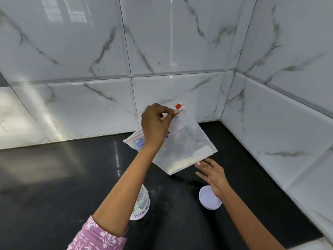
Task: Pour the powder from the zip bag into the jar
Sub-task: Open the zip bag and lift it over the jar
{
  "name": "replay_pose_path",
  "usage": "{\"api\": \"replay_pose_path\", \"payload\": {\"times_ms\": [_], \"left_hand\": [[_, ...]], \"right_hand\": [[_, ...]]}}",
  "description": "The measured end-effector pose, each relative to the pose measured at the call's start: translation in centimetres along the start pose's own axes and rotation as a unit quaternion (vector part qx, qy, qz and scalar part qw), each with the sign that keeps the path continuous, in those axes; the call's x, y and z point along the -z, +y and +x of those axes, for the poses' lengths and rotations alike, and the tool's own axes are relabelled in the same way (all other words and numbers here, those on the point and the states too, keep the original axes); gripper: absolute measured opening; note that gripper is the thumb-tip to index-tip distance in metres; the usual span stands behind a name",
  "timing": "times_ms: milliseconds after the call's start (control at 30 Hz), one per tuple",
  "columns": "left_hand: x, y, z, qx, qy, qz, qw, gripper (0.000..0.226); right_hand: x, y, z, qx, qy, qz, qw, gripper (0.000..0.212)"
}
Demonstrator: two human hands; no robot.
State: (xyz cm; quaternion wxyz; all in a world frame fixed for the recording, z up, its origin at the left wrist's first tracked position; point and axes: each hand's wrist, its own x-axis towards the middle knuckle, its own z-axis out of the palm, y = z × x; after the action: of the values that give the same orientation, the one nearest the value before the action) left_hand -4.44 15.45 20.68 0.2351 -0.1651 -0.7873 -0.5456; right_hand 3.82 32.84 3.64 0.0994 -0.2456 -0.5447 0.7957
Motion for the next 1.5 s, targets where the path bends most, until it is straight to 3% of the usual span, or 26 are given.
{"api": "replay_pose_path", "payload": {"times_ms": [233, 367, 500, 800, 1233, 1500], "left_hand": [[2.8, -2.0, 0.4, 0.115, 0.029, -0.108, 0.987, 0.011], [5.3, -5.4, -0.8, 0.209, 0.064, -0.164, 0.962, 0.014], [6.6, -7.6, -2.0, 0.254, 0.094, -0.185, 0.945, 0.011], [8.3, -10.0, -2.8, 0.259, 0.120, -0.196, 0.938, 0.009], [8.6, -11.2, -3.5, 0.243, 0.124, -0.208, 0.939, 0.008], [8.8, -11.4, -3.6, 0.223, 0.116, -0.218, 0.943, 0.012]], "right_hand": [[-1.6, -1.8, 0.2, 0.088, 0.018, 0.018, 0.996, 0.018], [-2.4, -2.3, 0.2, 0.126, -0.011, -0.048, 0.991, 0.012], [-3.0, -2.3, 0.5, 0.130, -0.010, -0.044, 0.991, 0.009], [-4.2, -2.2, 1.2, 0.161, 0.063, -0.073, 0.982, 0.006], [-4.8, -3.2, 2.0, 0.160, 0.061, -0.066, 0.983, 0.023], [-6.0, -4.3, 3.2, 0.167, 0.039, -0.093, 0.981, 0.009]]}}
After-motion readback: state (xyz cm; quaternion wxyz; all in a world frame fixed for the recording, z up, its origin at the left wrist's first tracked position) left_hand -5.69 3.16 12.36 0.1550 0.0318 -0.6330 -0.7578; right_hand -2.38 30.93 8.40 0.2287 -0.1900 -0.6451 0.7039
